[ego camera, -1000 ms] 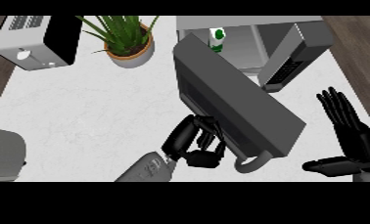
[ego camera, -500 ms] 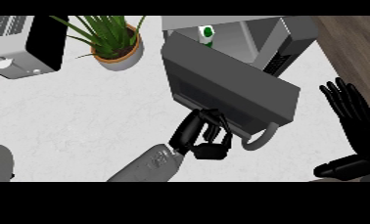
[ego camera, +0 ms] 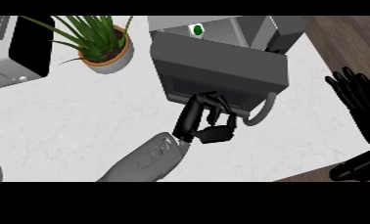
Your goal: Pick up the milk, place it into the microwave and close the microwave
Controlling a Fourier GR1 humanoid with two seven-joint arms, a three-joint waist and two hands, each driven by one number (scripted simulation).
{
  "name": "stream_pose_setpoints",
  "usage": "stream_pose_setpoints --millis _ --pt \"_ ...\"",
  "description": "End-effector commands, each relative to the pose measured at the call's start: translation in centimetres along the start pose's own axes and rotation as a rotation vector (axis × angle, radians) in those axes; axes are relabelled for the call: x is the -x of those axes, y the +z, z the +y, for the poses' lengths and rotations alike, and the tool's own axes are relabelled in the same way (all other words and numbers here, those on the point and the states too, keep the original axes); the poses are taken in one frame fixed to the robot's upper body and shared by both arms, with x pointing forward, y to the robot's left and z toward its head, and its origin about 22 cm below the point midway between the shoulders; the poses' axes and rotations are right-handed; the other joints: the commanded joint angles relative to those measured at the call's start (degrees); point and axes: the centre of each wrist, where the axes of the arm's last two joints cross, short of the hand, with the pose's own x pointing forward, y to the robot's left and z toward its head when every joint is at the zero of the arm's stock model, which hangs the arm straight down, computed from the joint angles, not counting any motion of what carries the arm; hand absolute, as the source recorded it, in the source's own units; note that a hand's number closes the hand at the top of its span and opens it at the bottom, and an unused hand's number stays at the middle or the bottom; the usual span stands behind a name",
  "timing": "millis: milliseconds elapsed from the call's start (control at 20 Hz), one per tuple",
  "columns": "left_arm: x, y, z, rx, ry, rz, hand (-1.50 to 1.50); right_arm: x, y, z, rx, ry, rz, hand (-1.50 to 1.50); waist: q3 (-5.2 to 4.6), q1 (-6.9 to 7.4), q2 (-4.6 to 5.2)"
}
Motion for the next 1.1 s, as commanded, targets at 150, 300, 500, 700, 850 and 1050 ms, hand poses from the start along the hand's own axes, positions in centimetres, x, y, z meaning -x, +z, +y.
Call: stream_pose_setpoints --millis 150,300,500,700,850,1050 --pt "-1.9 -3.0 0.4 -0.154 0.014 -0.01 -1.5 -2.5 -1.8 -1.9 -0.043 0.028 -0.064 -1.5 0.12 -2.01 0.7" --pt "-2.5 -4.4 0.7 -0.192 -0.005 0.014 -1.5 -3.5 -3.0 -2.2 -0.072 0.045 -0.088 -1.5 0.2 -3.01 1.18" --pt "-2.4 -5.0 1.1 -0.263 -0.011 0.062 -1.5 -9.4 -5.4 -5.2 -0.089 0.379 -0.15 1.5 0.07 -4.78 0.87" --pt "-3.4 -6.0 1.5 -0.324 0.029 0.042 -1.5 -10.0 -6.3 -5.3 -0.076 0.445 -0.176 1.5 0.07 -4.2 2.13" --pt "-3.7 -6.4 1.5 -0.354 0.046 0.042 -1.5 -10.4 -6.6 -5.7 -0.072 0.477 -0.18 1.5 0.15 -4.24 2.49" --pt "-3.7 -6.4 1.6 -0.381 0.065 0.054 -1.5 -11.4 -7.4 -5.9 -0.073 0.518 -0.213 1.5 0.17 -4.2 2.79"
